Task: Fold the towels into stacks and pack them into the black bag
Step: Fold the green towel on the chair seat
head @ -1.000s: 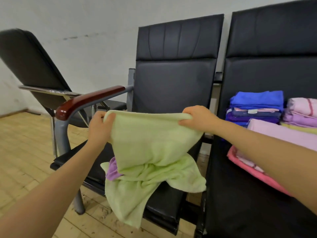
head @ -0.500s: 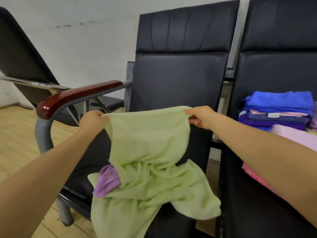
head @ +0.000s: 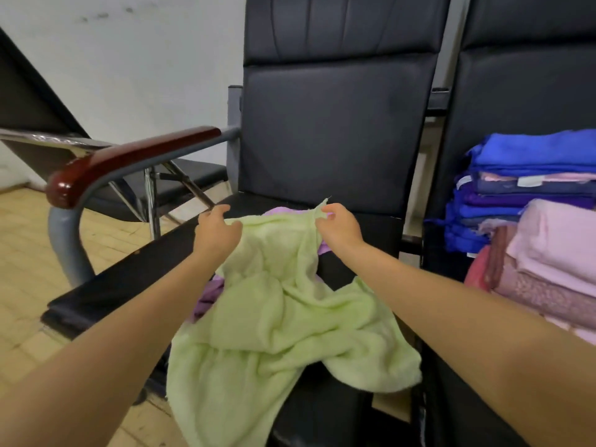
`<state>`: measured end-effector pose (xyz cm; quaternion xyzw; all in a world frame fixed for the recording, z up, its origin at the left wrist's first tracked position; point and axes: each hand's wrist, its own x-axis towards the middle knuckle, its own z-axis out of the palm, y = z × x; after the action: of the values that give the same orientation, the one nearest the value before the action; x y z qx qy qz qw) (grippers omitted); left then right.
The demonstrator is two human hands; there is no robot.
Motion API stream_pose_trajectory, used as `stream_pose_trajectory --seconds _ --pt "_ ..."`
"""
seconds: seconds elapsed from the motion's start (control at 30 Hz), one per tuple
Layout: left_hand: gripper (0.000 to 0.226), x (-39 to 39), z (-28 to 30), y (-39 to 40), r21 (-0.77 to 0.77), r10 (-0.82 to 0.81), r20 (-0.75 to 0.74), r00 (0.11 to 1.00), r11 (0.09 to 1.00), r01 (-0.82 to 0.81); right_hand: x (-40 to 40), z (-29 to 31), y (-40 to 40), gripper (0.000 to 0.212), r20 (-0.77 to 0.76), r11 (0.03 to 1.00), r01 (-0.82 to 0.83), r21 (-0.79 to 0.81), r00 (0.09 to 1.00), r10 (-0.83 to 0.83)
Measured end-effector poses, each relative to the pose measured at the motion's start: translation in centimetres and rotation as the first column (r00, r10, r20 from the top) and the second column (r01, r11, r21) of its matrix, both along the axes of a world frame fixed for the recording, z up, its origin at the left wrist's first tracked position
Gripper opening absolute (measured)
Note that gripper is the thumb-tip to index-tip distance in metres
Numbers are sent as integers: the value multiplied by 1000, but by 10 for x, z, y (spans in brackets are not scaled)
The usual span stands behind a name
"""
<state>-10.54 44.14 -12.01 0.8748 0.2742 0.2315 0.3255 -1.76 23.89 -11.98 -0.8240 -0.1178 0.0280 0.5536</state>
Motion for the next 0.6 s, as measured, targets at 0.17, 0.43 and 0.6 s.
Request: stream_pose_trajectory --seconds 0.17,0.43,0.6 --pt "27 -60 32 -60 120 -107 265 958 990 77 -55 23 -21 14 122 989 -77 129 991 61" --pt "40 -170 11 -126 290 -259 -326 909 888 358 -138 7 -89 45 227 822 -361 -440 841 491" --pt "28 -186 -4 -122 222 -340 -589 733 804 551 -140 -1 -129 36 75 477 -392 -787 706 704"
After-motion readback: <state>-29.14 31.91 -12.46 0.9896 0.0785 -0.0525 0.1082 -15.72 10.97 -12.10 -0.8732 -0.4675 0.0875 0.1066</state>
